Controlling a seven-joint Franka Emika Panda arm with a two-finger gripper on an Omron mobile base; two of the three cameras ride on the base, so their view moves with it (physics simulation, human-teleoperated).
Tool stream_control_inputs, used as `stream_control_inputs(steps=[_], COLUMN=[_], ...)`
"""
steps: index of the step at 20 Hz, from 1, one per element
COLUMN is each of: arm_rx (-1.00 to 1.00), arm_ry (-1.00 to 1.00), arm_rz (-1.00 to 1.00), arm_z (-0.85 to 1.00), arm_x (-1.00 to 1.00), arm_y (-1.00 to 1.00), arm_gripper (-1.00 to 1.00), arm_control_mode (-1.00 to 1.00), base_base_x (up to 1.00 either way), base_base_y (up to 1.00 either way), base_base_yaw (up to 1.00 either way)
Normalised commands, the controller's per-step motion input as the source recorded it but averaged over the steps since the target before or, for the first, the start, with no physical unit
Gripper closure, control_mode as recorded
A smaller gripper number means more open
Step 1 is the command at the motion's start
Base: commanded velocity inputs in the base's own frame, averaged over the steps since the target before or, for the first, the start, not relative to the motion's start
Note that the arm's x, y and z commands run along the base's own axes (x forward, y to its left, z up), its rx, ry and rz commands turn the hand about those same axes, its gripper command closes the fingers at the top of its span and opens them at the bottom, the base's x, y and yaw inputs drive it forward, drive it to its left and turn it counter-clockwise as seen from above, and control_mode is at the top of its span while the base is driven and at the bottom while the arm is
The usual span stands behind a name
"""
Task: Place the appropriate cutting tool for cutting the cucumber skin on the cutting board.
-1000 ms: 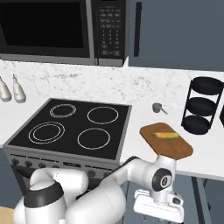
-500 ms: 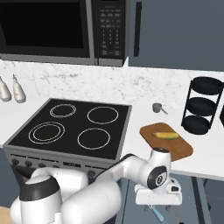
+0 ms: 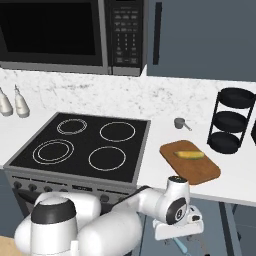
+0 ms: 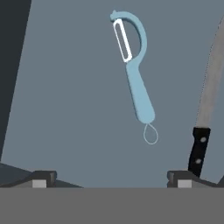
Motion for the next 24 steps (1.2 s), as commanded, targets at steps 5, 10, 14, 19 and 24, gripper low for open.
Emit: stream_control_inputs(steps=[5, 10, 14, 19, 24], arm_rx=[0.06, 0.07, 0.09, 0.07, 0.06], arm_ry=[0.0, 0.01, 0.02, 0.02, 0.03], arm_rz=[0.12, 0.12, 0.09, 0.06, 0.04], arm_z=[-0.22, -0.21, -0.21, -0.24, -0.29], arm_x=[0.43, 0.27, 0.18, 0.12, 0.01], arm_y=[0.0, -0.04, -0.09, -0.1, -0.04], arm_gripper=[-1.0, -1.0, -1.0, -1.0, -1.0], arm_control_mode=[-1.0, -1.0, -1.0, -1.0, -1.0], base_base_x=[0.0, 0.0, 0.0, 0.0, 0.0], base_base_y=[0.0, 0.0, 0.0, 0.0, 0.0], base_base_yaw=[0.0, 0.0, 0.0, 0.0, 0.0])
